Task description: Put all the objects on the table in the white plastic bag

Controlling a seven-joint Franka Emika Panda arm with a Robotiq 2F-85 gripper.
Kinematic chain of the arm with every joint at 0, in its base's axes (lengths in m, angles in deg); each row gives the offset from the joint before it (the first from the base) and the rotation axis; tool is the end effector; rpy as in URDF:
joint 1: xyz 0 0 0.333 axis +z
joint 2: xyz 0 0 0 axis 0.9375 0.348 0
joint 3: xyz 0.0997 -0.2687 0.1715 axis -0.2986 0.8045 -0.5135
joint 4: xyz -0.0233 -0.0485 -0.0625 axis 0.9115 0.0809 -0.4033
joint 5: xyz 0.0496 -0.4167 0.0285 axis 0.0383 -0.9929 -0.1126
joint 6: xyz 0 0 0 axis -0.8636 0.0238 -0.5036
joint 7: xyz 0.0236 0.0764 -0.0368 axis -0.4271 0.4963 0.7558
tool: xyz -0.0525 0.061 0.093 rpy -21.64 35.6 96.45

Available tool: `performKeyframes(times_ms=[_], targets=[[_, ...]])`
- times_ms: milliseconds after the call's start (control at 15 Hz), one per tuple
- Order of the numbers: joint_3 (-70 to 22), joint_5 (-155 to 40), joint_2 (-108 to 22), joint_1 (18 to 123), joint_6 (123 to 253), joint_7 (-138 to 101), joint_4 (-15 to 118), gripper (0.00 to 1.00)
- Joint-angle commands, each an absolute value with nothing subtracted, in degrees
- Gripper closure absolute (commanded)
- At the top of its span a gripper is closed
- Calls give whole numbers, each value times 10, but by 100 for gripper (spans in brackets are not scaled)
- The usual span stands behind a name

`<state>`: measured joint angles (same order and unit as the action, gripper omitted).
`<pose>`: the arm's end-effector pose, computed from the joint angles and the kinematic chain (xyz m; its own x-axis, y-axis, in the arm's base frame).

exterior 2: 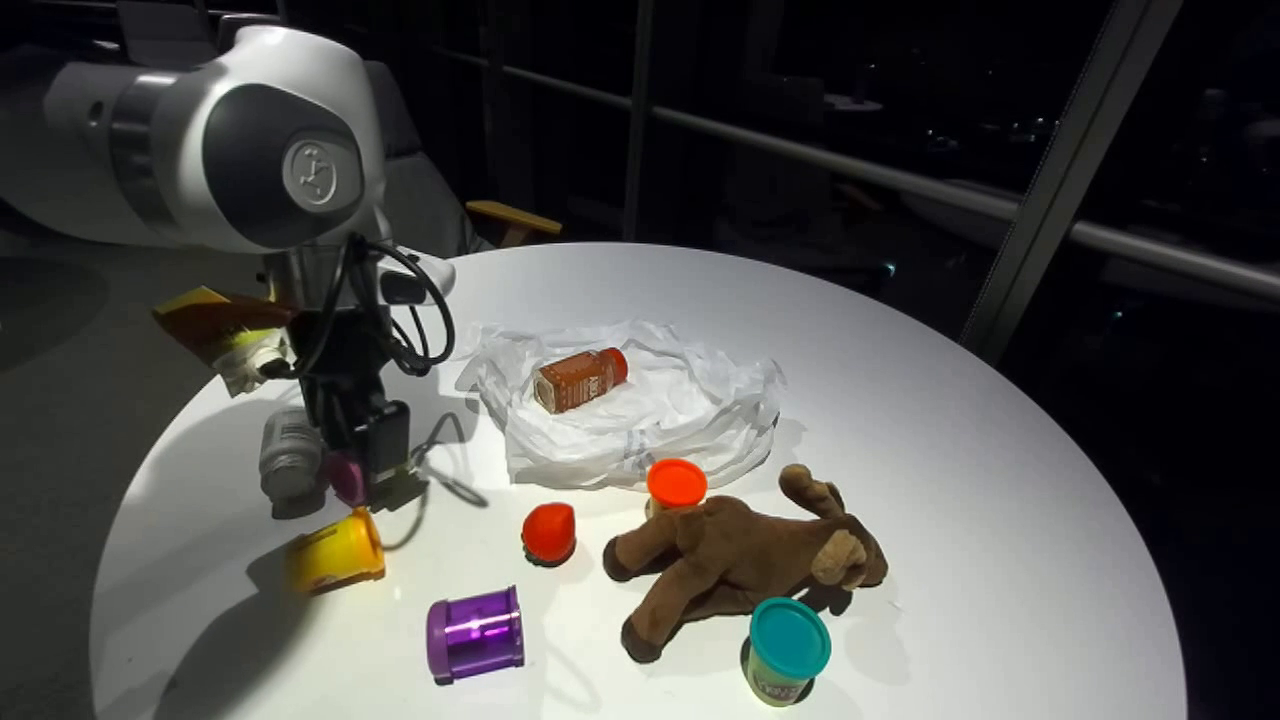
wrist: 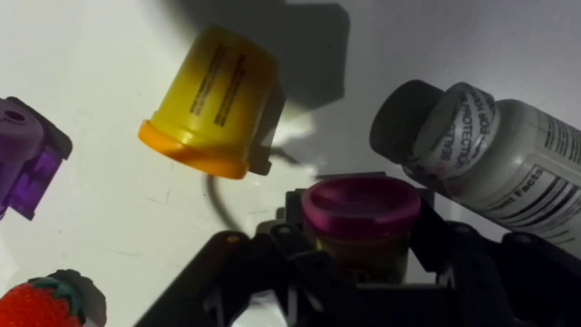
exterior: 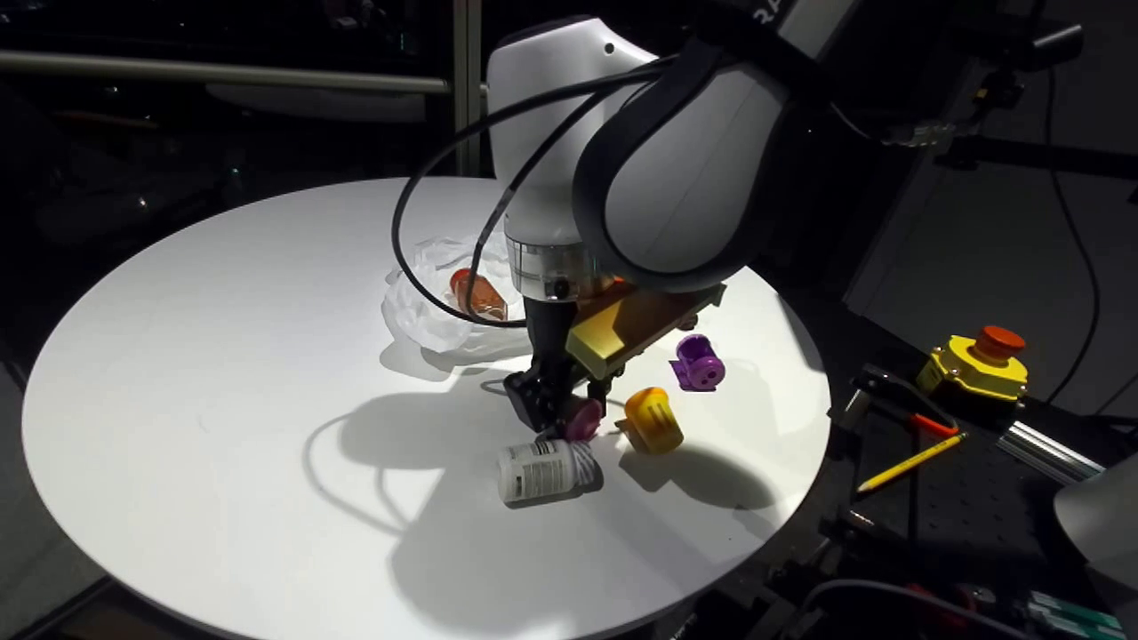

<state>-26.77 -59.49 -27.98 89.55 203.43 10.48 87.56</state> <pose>0.5000 0.1690 0.0810 0.9755 -0.1823 -0.1233 -0.1659 -0.9773 0.1320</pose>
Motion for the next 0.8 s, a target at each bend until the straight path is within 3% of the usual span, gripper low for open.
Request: performKeyframes(times_ms=[0, 67, 400, 733], targets=[[-290, -555, -290, 870, 2056, 72, 881, 71], [-298, -540, -307, 861, 2054, 61, 890, 76], [-286, -521, -397, 843, 2019, 46, 896, 77], [-237, -557, -382, 810, 2001, 60, 797, 77]])
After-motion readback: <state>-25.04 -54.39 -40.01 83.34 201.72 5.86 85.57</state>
